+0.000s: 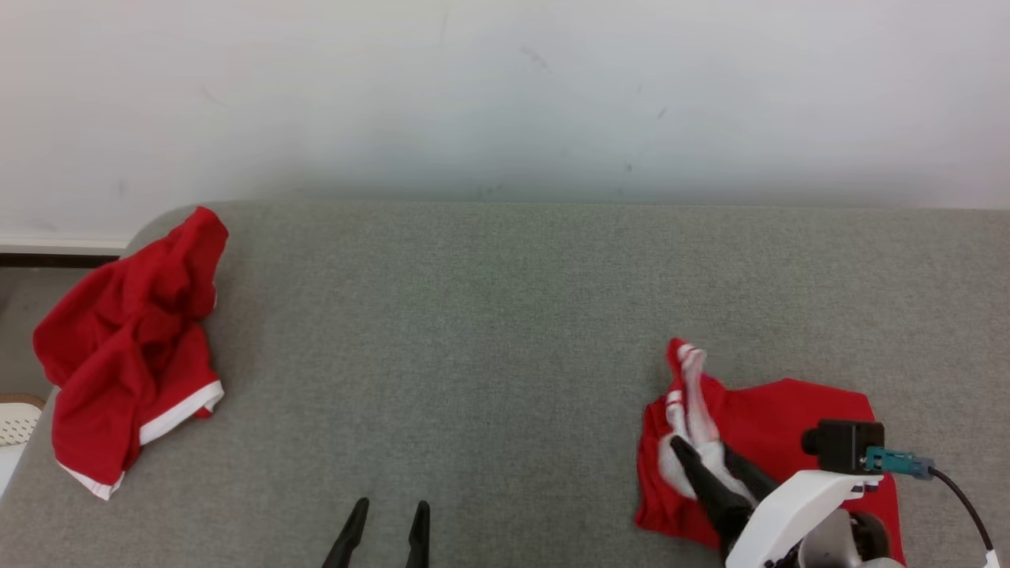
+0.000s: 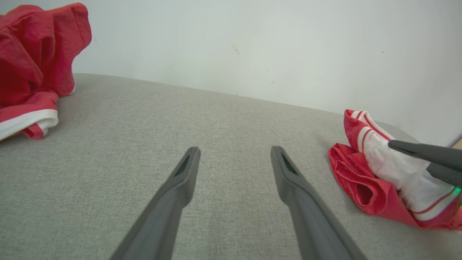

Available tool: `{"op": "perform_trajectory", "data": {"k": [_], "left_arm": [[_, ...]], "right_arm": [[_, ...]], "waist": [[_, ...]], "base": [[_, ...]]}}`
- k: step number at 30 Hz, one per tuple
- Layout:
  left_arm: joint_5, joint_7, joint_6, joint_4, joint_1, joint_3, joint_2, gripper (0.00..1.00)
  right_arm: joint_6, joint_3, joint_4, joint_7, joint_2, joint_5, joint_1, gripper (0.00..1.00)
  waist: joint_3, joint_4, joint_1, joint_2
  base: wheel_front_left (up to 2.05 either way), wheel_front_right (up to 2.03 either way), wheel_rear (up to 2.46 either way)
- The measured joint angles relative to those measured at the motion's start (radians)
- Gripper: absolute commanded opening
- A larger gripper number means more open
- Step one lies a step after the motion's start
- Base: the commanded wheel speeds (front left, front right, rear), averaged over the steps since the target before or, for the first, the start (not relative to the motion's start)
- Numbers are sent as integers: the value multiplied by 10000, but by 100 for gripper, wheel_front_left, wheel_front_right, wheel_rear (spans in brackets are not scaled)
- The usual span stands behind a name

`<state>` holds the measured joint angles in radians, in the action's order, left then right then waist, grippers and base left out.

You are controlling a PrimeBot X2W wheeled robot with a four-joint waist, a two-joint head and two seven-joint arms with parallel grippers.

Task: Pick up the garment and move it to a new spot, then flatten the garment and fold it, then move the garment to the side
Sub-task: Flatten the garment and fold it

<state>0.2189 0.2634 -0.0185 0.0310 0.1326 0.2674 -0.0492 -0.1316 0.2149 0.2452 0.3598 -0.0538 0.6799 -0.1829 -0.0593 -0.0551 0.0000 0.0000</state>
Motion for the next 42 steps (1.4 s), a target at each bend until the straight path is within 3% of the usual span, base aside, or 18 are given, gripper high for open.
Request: {"op": "perform_trajectory", "data": {"k": [4, 10, 18, 24, 33, 42], "left_arm": [[0, 0, -2, 29, 38, 8, 0, 100], [-4, 0, 2, 67, 105, -36, 0, 100], [-38, 0, 4, 92, 319, -213, 2, 100], [-69, 0, 10, 79, 467, -351, 0, 100], [-257, 0, 232, 144, 560, -644, 2, 100], [-433, 0, 357, 48, 898, -997, 2, 100]], "right_arm": [[0, 750, -443, -685, 27, 1237, -5, 100], [0, 1352, -1164, -1572, 38, 1676, 82, 100], [0, 604, -2073, -2817, -349, -892, 991, 100], [0, -309, -2094, -3689, -752, -2397, 1787, 100], [0, -1670, -748, -5804, -1106, -4161, 2567, 100], [0, -2382, 272, -6211, -1053, -4692, 2994, 100]], "waist": [[2, 42, 0, 0], [65, 147, 0, 0], [438, 239, 0, 0], [660, 371, 0, 0], [909, 448, 0, 0], [1221, 468, 0, 0]], "base": [[0, 0, 0], [0, 0, 0], [0, 0, 0], [0, 0, 0], [0, 0, 0], [0, 0, 0]]}}
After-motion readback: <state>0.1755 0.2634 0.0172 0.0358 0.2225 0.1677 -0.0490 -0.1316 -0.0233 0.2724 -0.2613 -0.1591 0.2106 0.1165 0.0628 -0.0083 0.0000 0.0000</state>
